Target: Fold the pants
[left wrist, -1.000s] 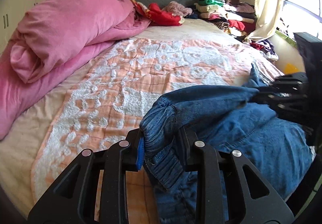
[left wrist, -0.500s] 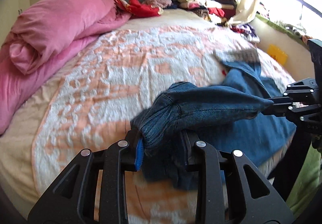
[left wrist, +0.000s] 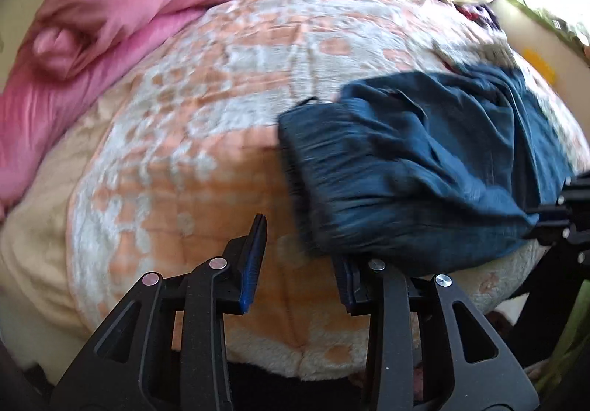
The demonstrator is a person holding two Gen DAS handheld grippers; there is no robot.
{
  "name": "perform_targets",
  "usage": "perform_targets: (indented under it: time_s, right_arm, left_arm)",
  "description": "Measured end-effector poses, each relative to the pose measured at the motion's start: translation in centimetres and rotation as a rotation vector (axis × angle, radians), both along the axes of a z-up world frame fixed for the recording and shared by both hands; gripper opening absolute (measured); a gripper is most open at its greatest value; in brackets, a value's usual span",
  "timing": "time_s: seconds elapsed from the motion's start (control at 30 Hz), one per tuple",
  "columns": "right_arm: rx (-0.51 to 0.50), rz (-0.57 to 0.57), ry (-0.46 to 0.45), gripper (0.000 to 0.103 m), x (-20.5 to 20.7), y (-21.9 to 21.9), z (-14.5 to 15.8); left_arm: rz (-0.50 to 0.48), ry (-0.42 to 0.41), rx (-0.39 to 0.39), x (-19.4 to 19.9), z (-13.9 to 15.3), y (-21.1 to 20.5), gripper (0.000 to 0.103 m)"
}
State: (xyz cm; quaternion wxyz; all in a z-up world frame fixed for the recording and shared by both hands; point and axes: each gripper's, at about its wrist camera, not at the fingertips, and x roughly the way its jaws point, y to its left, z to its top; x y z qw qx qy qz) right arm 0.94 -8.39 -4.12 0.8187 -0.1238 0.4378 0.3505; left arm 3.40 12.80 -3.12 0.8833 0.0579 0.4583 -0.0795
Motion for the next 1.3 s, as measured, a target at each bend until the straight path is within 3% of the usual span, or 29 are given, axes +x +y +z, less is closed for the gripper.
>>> perform_targets:
  time_s: [0.13, 0.27, 0.37, 0.47, 0.57, 0.63, 0.7, 0.87, 1.03, 1.1, 1.3]
  right_arm:
    - [0.015, -0.006, 0.025, 0.011, 0.2, -0.3, -0.6]
    - [0.018, -0.006, 0.060, 0.011, 0.3, -0.2, -1.7]
    - [0.028, -0.004, 0.067, 0.013, 0.3, -0.2, -1.7]
    - [0.059, 0.000, 0.079, 0.018, 0.2, -0.7, -1.3]
    - [0.072, 0.016, 0.081, 0.022, -0.4, -1.1, -0.5]
    - [0.122, 0.031, 0.081, 0.022, -0.9, -1.8, 0.8]
    - [0.149, 0.023, 0.048, 0.022, -1.1, -2.3, 2.1]
    - [0.149, -0.039, 0.008, 0.027, -0.1, -2.2, 2.7]
    - [0.043, -0.132, 0.141, 0.027, 2.2, -0.6, -1.4]
    - [0.054, -0.161, 0.171, 0.027, 2.5, -0.8, -2.4]
    - [0.093, -0.170, 0.136, 0.035, 1.5, -2.4, -0.5]
  left_arm:
    - [0.073, -0.015, -0.047, -1.1, 1.4, 2.6, 0.027]
    - [0.077, -0.069, -0.133, -2.4, 4.2, 3.0, 0.026]
    - [-0.008, -0.086, -0.148, -2.4, 5.5, 0.2, 0.026]
    - [-0.103, -0.055, -0.171, -2.1, 5.0, -3.0, 0.026]
    - [-0.165, -0.013, -0.138, -1.2, 3.3, -5.6, 0.026]
    - [-0.148, 0.002, -0.031, -0.2, 1.6, -6.3, 0.025]
    - [-0.141, 0.003, 0.006, 0.4, 0.7, -6.2, 0.023]
    - [-0.127, -0.005, 0.000, 0.7, 0.1, -5.3, 0.022]
    - [-0.129, -0.003, -0.015, 0.9, -0.4, -5.0, 0.022]
    - [-0.129, -0.002, -0.017, 0.9, -0.6, -5.1, 0.022]
    - [-0.130, -0.028, 0.012, 0.3, 0.2, -5.6, 0.022]
